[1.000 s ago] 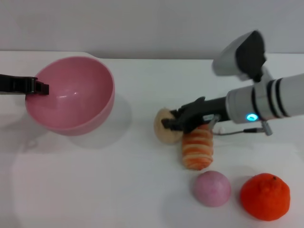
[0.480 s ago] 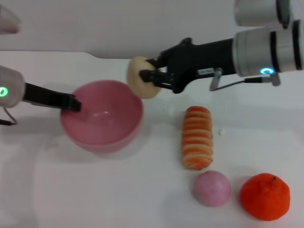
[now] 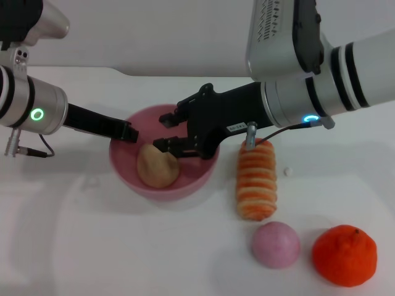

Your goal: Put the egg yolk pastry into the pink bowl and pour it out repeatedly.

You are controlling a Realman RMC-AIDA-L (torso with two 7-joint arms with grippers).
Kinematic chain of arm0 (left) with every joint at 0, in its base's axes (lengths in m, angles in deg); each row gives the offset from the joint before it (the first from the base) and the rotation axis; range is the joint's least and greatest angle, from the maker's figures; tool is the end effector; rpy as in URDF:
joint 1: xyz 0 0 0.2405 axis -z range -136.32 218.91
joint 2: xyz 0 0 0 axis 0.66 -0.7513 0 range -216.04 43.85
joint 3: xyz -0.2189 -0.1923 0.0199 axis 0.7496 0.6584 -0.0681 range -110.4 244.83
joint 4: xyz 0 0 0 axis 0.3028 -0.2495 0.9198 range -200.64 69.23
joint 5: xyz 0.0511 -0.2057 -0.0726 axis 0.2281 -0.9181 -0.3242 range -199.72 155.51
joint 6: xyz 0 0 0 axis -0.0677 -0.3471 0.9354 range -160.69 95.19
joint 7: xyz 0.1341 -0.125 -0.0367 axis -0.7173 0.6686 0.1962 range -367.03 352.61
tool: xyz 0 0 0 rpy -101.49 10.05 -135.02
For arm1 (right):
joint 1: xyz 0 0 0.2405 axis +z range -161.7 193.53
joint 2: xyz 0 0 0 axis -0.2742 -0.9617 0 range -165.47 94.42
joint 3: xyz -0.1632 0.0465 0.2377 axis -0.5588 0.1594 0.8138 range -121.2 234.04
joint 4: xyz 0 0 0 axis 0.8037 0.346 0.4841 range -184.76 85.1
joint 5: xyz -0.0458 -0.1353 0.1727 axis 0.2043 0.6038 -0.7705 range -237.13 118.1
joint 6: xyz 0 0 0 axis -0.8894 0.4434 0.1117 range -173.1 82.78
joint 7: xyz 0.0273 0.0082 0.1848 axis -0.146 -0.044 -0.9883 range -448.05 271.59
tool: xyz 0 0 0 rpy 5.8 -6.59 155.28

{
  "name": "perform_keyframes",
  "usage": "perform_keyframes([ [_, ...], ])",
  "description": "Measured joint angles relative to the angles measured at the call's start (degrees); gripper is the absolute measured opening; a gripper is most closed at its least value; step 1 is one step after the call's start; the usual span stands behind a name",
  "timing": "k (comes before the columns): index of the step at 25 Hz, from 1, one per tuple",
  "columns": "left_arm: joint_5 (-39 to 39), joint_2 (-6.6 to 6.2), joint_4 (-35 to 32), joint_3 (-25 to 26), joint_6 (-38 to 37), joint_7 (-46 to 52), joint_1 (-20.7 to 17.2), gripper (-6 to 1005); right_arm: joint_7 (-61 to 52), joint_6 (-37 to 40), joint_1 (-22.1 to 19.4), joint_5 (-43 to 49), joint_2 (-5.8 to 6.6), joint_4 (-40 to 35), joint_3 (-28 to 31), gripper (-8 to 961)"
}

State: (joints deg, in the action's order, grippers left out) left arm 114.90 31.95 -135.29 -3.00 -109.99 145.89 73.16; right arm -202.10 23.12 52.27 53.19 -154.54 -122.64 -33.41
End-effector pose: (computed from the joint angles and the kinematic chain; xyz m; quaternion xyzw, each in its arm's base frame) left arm -0.2400 0.4227 -0.0419 -0.8564 -0.4736 0.0062 0.2056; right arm 0.0949 0.3938 -0.1137 -0.9913 0.0355 0.0862 0.0926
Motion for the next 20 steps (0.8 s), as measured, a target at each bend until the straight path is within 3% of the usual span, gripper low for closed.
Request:
perform_keyframes([
  [5,0.0,-0.12,0.0,0.2,0.3,-0.3,-0.3,-1,-0.2,-0.1,-1.3,-0.2,-0.02,-1.0,1.7,318],
  [10,-0.1,-0.01,-4.3,-1.7,3.6,-2.7,-2.8,0,-1.9,-2.3,-4.1,-0.4,-0.19,-1.3,8.7,530],
  [16,1.0,-0.14,-17.2,-15.8,20.3,-4.6,-12.5,0,-2.4,-4.3,-7.9,-0.4,0.12,4.5,21.2,545],
  [20,7.6,-0.03,-19.5,-24.5,32.2,-5.4,-16.8,-1,-1.7,-5.2,-9.9,-0.4,0.38,11.9,29.1,546],
])
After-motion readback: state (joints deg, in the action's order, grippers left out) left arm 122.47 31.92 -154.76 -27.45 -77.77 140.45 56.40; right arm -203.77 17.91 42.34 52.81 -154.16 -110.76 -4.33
